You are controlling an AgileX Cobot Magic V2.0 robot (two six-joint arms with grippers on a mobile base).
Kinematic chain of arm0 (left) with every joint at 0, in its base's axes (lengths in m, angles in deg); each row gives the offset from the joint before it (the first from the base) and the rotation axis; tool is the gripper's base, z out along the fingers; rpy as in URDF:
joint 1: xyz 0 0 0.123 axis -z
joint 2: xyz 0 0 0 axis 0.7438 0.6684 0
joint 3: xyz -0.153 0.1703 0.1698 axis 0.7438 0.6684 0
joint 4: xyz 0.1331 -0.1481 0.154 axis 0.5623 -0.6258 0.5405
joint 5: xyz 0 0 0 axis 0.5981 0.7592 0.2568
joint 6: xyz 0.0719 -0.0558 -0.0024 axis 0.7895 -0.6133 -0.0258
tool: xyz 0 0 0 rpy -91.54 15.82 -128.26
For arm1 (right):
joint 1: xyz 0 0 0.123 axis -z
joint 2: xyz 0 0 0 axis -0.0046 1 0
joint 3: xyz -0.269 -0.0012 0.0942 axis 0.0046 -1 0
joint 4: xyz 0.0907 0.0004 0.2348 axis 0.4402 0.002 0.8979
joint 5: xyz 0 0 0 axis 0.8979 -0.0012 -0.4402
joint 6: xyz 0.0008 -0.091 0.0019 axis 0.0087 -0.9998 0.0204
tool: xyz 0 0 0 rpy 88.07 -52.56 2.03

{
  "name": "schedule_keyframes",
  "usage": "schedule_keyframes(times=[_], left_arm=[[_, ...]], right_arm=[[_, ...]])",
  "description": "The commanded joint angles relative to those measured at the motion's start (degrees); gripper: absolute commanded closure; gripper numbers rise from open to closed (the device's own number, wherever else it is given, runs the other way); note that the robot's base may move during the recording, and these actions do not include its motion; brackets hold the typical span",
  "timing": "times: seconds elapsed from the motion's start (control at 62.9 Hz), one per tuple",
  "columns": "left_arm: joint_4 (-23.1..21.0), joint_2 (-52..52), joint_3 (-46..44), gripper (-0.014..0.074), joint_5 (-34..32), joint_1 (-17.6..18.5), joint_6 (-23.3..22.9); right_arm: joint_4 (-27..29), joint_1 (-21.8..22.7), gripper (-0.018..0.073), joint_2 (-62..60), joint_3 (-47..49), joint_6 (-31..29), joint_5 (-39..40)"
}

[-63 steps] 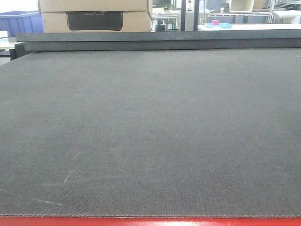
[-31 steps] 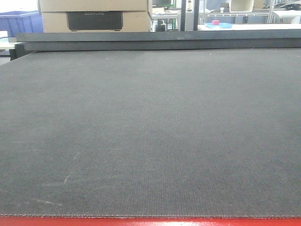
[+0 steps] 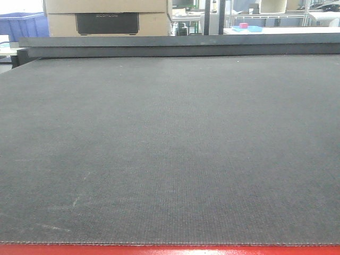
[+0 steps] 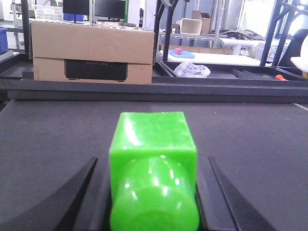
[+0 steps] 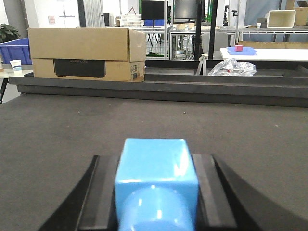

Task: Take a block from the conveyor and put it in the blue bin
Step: 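Lift both held blocks up off the conveyor belt, then drive along the red conveyor frame holding both blocks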

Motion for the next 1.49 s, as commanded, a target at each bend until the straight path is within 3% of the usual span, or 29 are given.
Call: schedule_keyframes(times=[0.0,1.478], left_arm=[[-0.53,-0.21,-0.12,0.0707,-1.60,0.34,-0.08],[-0.53,-0.21,-0.12,0.0707,-2.40,0.34,-0.08]], right_arm=[[-0.51,-0.05,0.0722,-0.30,-0.06,-0.30,0.69],[-0.51,-0.05,0.0722,-0.30,-0.06,-0.30,0.69]])
